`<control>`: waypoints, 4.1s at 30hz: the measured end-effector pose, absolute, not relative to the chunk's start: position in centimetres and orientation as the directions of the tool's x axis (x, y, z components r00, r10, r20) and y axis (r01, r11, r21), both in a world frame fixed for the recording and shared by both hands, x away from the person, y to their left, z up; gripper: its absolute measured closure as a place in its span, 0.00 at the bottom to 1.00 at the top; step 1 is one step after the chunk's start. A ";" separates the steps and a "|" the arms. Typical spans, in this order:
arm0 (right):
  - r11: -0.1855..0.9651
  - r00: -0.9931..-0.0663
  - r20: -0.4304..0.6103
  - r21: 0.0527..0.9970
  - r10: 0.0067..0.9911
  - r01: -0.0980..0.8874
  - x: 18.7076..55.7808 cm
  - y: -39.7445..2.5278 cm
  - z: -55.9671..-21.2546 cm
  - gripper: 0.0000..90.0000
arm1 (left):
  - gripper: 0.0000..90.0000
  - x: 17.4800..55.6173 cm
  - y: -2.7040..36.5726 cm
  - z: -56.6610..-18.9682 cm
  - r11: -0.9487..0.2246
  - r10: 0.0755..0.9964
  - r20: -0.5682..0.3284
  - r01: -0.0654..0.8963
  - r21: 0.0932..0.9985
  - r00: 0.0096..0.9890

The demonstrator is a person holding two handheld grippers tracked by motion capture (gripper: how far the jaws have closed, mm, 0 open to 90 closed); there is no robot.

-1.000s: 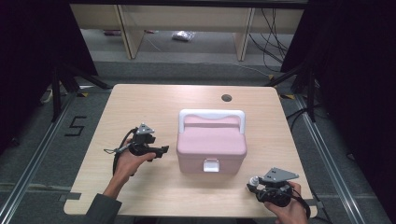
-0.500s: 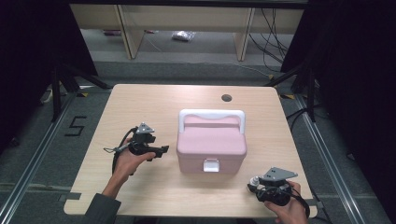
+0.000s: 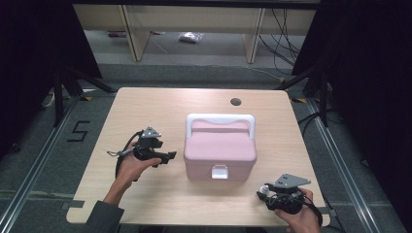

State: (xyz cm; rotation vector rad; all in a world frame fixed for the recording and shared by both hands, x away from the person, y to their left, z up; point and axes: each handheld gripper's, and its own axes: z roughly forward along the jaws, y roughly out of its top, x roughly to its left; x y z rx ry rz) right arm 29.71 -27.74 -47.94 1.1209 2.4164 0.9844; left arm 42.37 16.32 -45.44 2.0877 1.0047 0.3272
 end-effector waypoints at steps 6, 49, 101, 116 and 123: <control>0.392 -0.620 0.062 0.725 0.782 0.566 29.3 -27.8 -46.8 0.47 | 0.30 42.3 16.4 -44.3 -0.362 0.746 -0.113 0.543 0.758 0.656; 0.276 -0.582 0.105 0.804 0.806 0.527 31.0 -28.9 -44.0 0.34 | 0.23 45.4 10.8 -31.3 -0.640 0.573 0.076 0.388 0.663 0.816; 0.217 -0.475 0.112 0.784 0.873 0.582 33.0 -32.4 -47.0 0.36 | 0.50 50.5 3.2 -30.3 -0.910 0.277 0.134 0.214 0.356 0.952; 0.237 -0.491 0.100 0.781 0.866 0.578 33.2 -32.6 -47.1 0.36 | 0.59 51.2 2.6 -31.0 -0.939 0.232 0.150 0.181 0.292 0.961; 0.233 -0.492 0.111 0.778 0.864 0.584 33.2 -32.4 -47.1 0.36 | 0.71 50.8 2.2 -30.9 -0.953 0.186 0.180 0.133 0.274 0.966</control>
